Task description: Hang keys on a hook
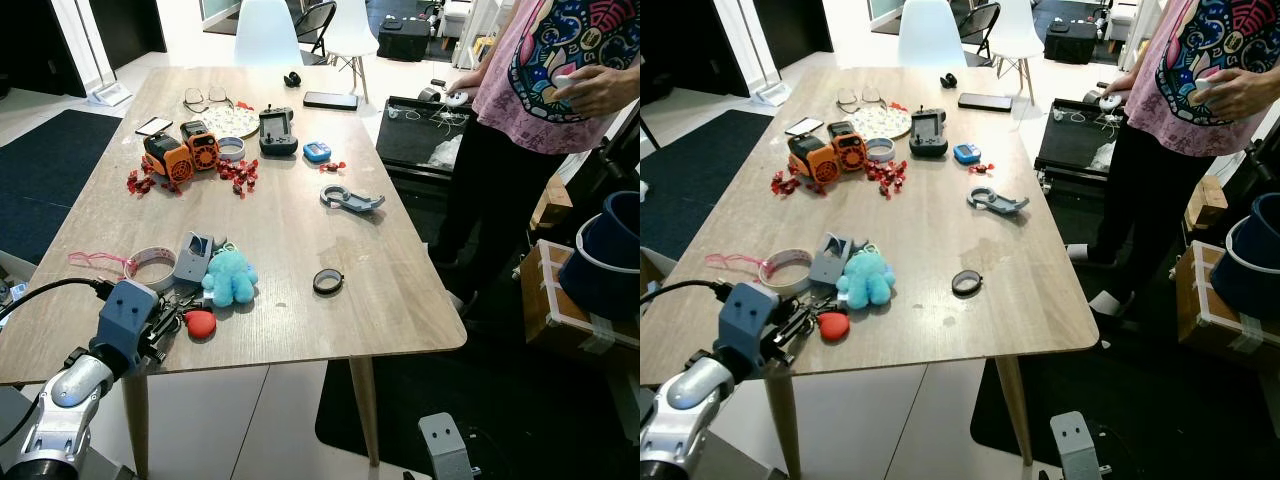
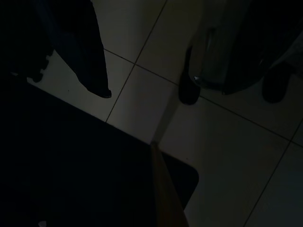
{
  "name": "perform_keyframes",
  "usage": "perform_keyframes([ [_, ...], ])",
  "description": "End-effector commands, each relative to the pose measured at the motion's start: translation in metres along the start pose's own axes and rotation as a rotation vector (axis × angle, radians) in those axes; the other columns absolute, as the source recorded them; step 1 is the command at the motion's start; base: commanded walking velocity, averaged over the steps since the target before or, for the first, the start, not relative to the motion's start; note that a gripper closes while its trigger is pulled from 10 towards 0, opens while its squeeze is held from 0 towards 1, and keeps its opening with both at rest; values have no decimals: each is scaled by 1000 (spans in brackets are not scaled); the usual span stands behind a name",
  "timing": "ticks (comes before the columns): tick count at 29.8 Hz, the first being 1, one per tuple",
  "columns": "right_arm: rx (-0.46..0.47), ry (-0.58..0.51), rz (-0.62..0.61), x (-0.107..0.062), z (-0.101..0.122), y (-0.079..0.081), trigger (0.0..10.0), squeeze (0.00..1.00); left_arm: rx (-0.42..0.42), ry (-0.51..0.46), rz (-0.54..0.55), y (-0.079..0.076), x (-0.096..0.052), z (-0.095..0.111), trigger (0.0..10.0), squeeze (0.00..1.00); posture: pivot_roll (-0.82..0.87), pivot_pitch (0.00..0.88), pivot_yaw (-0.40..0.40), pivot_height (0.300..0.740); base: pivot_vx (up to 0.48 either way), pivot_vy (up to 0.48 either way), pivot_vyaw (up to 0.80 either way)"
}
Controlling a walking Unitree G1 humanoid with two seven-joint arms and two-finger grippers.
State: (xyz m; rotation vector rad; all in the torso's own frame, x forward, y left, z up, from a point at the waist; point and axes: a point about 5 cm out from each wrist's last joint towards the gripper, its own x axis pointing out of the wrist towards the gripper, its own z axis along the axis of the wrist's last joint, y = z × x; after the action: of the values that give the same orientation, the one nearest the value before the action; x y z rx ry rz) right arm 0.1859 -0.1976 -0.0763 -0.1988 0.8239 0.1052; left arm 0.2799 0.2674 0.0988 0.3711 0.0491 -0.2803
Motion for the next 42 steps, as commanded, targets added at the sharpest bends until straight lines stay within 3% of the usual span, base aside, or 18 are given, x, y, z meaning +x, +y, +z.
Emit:
perform_keyframes([
  [1, 16, 17, -8, -2, -6, -2, 10000, 0, -30, -33, 0, -4, 2, 2, 10000, 0, 24, 77, -30, 740, 0, 0, 0],
  [3, 15, 16, -6, -2, -6, -2, 10000, 0, -68, -96, -33, -6, -1, 9, 10000, 0, 28, 81, -31, 740, 0, 0, 0],
  [6, 15, 16, -5, -2, -6, -1, 10000, 0, -73, -106, -51, -7, -1, 10, 9490, 0, 28, 82, -31, 740, 0, 0, 0],
  [11, 16, 16, -4, -2, -6, -1, 10000, 0, -44, -72, -35, -7, 0, 6, 10000, 0, 29, 83, -29, 740, 0, 0, 0],
  [21, 20, 16, -7, -2, -6, -1, 10000, 0, -13, -31, -7, -2, 8, 2, 10000, 0, 25, 85, -26, 740, 0, 0, 0],
  [42, 20, 14, -6, -2, -5, 0, 10000, 0, -5, 25, 11, 4, 1, -10, 10000, 0, 28, 83, -28, 740, 0, 0, 0],
])
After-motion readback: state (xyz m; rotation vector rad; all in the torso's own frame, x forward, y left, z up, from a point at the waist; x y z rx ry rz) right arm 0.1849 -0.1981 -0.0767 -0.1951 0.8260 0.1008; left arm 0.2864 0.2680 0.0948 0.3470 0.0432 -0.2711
